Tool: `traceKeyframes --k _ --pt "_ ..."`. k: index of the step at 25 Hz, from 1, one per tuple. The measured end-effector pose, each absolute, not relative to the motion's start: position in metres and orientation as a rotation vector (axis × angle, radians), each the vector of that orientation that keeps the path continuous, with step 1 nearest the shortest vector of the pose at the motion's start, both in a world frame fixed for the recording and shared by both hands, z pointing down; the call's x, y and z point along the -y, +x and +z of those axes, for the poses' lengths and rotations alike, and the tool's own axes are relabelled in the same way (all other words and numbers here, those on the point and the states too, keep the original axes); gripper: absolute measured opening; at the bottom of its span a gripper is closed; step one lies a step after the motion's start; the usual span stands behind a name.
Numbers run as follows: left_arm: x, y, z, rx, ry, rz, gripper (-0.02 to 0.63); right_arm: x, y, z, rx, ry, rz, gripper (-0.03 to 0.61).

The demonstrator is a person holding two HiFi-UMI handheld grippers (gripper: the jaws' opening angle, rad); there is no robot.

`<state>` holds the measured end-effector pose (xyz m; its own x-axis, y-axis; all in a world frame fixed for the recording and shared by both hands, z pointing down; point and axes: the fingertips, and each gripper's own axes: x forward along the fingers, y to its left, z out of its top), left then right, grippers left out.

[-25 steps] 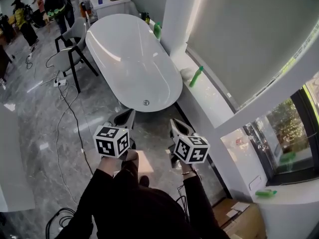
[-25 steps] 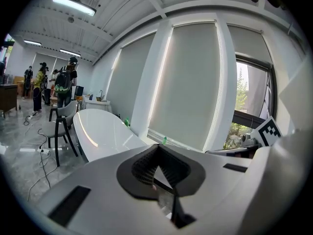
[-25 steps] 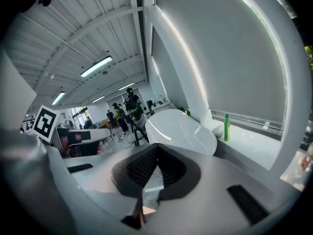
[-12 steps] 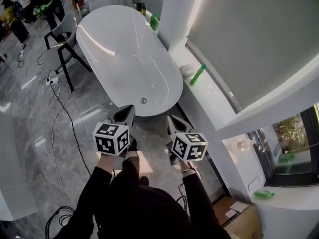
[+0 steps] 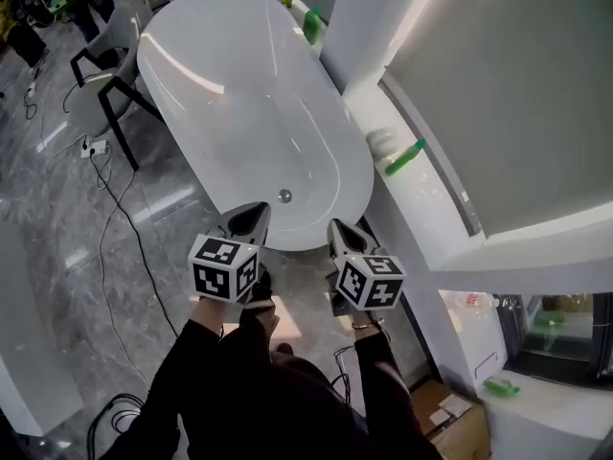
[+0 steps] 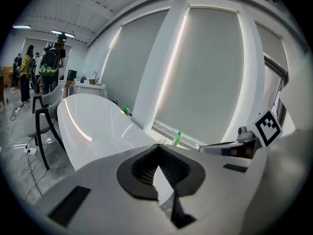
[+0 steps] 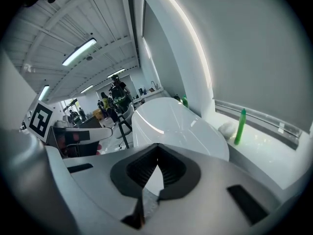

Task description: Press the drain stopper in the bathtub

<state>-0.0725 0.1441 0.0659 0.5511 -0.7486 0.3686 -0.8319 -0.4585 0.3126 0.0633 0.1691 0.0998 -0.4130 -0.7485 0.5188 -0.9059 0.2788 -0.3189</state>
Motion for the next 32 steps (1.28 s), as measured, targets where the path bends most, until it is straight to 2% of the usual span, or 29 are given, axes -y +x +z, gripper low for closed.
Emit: traceKeyframes --k 15,32 --pt "-0.059 -0.084 0.127 1.176 2.272 0.354 0.008 -0.086 0.05 0.155 2.121 1.491 0.904 0.002" --pt "0.033 -0.046 0.287 1.165 2.117 0.43 0.008 0.006 0.051 0.315 2.089 1.241 0.984 0.002"
